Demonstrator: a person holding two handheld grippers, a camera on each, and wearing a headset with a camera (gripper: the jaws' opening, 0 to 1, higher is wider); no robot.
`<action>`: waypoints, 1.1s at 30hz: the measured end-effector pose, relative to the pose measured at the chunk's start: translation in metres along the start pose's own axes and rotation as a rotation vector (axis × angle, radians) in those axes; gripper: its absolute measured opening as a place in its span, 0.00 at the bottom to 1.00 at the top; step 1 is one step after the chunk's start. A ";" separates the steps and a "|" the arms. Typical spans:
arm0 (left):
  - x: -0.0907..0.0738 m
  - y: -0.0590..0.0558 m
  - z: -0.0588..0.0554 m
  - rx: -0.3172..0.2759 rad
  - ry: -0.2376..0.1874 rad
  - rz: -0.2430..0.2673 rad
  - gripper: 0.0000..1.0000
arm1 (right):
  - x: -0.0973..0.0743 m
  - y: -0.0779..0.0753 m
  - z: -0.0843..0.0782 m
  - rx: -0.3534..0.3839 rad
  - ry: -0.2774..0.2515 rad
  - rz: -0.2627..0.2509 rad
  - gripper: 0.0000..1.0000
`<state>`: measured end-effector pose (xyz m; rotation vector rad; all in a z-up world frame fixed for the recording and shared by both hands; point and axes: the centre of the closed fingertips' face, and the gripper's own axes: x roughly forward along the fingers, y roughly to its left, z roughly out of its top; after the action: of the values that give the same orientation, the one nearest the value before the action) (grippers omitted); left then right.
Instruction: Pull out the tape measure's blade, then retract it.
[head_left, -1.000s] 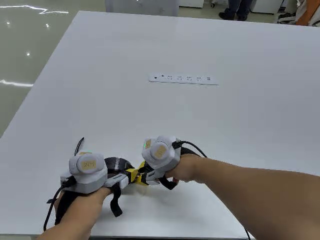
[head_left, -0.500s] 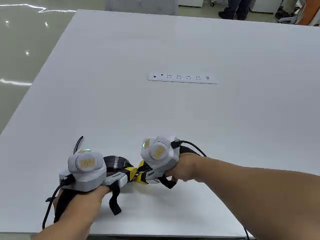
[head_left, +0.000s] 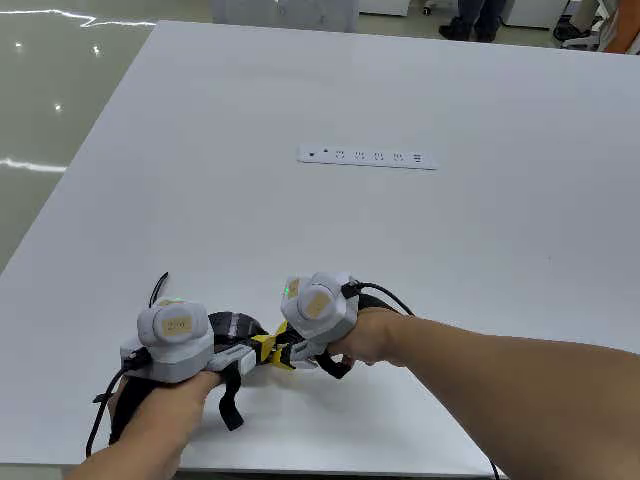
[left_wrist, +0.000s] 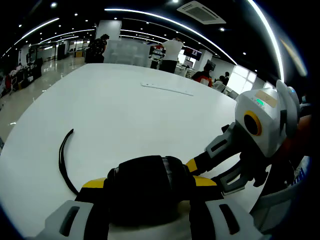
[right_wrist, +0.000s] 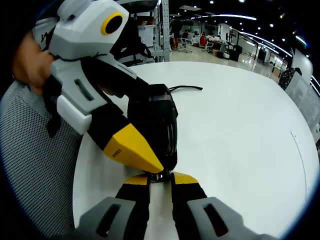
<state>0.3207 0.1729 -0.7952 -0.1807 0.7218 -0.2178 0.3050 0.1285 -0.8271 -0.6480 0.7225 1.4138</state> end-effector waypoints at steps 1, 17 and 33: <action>0.000 0.000 0.000 0.000 0.000 0.000 0.61 | 0.000 0.000 0.000 0.004 0.002 -0.005 0.15; 0.000 -0.001 -0.001 0.007 -0.002 -0.003 0.61 | 0.000 0.000 -0.001 0.005 0.007 -0.017 0.15; 0.001 -0.001 0.001 0.021 -0.026 -0.007 0.63 | -0.004 -0.002 -0.003 0.046 -0.010 -0.076 0.24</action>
<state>0.3216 0.1721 -0.7952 -0.1660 0.6932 -0.2290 0.3070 0.1233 -0.8265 -0.6254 0.7133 1.3265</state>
